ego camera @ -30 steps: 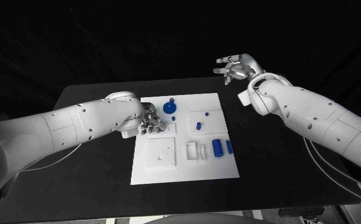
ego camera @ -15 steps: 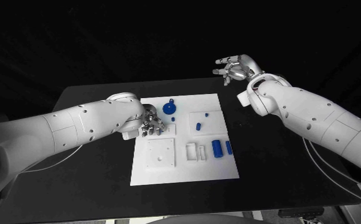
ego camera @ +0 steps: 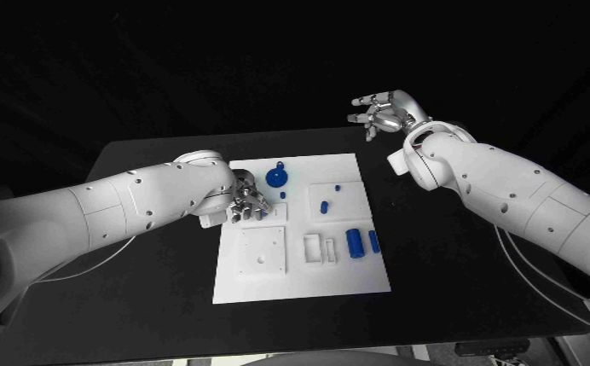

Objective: Assemble the parts on the task board

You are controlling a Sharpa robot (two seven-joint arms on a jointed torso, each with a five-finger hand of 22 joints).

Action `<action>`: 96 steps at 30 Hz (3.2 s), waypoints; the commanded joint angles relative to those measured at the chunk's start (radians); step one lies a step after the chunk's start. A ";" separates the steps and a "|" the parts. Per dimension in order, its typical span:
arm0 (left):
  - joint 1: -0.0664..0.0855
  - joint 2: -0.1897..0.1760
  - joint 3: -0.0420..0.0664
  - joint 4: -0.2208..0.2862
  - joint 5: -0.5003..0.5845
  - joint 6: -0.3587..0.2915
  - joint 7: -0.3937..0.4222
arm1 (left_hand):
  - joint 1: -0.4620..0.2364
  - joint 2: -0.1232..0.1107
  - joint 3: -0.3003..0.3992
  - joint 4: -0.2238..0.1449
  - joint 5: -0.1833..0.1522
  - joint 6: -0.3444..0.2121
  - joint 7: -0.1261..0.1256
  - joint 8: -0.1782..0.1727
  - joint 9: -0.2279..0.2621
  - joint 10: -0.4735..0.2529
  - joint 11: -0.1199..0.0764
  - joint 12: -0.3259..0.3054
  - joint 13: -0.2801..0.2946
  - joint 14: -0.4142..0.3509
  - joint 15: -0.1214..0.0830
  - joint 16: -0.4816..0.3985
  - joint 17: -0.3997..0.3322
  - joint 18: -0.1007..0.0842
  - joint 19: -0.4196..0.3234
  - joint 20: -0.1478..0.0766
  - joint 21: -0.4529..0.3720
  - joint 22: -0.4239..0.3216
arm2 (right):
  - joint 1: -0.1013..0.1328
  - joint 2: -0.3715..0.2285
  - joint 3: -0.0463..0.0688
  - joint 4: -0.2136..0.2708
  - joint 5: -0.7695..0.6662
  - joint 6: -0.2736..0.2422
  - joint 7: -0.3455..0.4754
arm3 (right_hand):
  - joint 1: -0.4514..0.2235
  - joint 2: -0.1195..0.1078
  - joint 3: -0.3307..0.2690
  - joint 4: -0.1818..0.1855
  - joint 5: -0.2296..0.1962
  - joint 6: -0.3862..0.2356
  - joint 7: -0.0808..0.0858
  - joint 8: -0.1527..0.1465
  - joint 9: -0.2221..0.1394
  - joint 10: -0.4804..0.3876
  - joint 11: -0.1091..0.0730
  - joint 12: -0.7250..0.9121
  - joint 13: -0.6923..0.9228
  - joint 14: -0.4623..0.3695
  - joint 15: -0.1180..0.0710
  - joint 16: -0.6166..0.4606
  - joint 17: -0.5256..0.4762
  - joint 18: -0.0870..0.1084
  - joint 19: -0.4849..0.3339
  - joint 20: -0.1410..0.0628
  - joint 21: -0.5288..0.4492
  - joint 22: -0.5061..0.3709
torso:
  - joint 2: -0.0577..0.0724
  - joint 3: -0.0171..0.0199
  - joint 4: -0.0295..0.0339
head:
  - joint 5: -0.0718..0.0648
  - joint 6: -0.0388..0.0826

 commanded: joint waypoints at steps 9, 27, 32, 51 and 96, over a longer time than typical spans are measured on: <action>0.001 0.004 0.001 -0.012 0.001 -0.011 0.002 | 0.013 -0.042 -0.077 0.054 -0.107 0.249 -0.133 -0.004 0.006 0.019 -0.036 0.004 -0.008 0.003 -0.005 -0.004 -0.008 -0.013 0.009 -0.001 -0.011 0.018 | -0.003 0.003 0.001 -0.003 -0.009 0.014 0.004 | -0.011 -0.007 0.008 0.001 0.004 -0.006 0.006 -0.004 0.001 -0.006 -0.001 -0.001 -0.001 -0.009 0.000 -0.005 -0.002 -0.003 -0.005 0.000 0.004 0.002 | 0.000 0.0010 0.0007 | -0.001 -0.003; 0.003 0.006 0.001 -0.026 0.001 -0.026 0.005 | 0.030 -0.084 -0.125 0.083 -0.151 0.240 -0.131 -0.009 0.003 0.019 -0.034 -0.006 -0.022 -0.003 -0.005 -0.021 -0.029 -0.013 0.009 -0.001 -0.020 0.017 | -0.005 0.005 0.001 -0.006 -0.009 0.016 0.004 | -0.011 -0.007 0.008 0.001 0.004 -0.006 0.006 -0.004 0.001 -0.006 -0.001 -0.001 -0.001 -0.009 0.000 -0.005 -0.002 -0.003 -0.005 0.000 0.004 0.002 | 0.000 0.0001 0.0006 | -0.002 -0.002; 0.003 0.005 0.001 -0.025 0.005 -0.030 0.012 | 0.024 -0.115 -0.146 0.102 -0.187 0.242 -0.130 -0.011 -0.003 0.020 -0.033 -0.004 -0.026 -0.003 -0.005 -0.021 -0.028 -0.013 0.010 -0.001 -0.023 0.018 | -0.007 0.006 0.001 -0.008 -0.009 0.016 0.005 | -0.012 -0.007 0.008 0.002 0.004 -0.010 0.007 -0.004 0.000 -0.006 0.000 -0.001 -0.001 -0.009 0.000 -0.005 -0.002 -0.003 -0.006 0.000 0.004 0.002 | -0.001 0.0001 0.0007 | -0.002 -0.002; 0.003 0.001 0.001 -0.022 0.019 -0.049 0.030 | 0.093 -0.295 -0.079 0.301 -0.195 0.259 -0.130 -0.014 -0.027 0.020 -0.034 0.005 -0.052 -0.006 -0.008 -0.027 -0.017 -0.015 0.008 -0.005 -0.025 0.019 | -0.011 0.009 0.001 -0.010 -0.009 0.016 0.006 | -0.012 -0.007 0.007 0.002 0.003 -0.015 0.007 -0.004 0.000 -0.006 0.000 -0.001 -0.001 -0.009 0.000 -0.005 -0.002 -0.004 -0.005 0.000 0.003 0.001 | -0.001 0.0000 0.0002 | -0.002 -0.002; 0.002 -0.101 0.029 0.124 -0.014 -0.141 -0.015 | 0.062 -0.327 -0.075 0.328 -0.186 -0.318 -0.041 0.426 -0.121 -0.108 0.010 -0.001 0.036 -0.130 0.018 0.000 -0.207 -0.001 -0.019 0.019 -0.094 0.020 | -0.017 -0.008 0.001 -0.005 -0.007 0.015 0.006 | -0.012 -0.007 0.006 0.003 0.002 -0.018 0.007 -0.004 0.000 -0.006 0.000 -0.001 -0.001 -0.009 0.000 -0.005 -0.003 -0.004 -0.005 0.000 0.003 0.000 | -0.001 -0.0002 -0.0004 | -0.001 0.000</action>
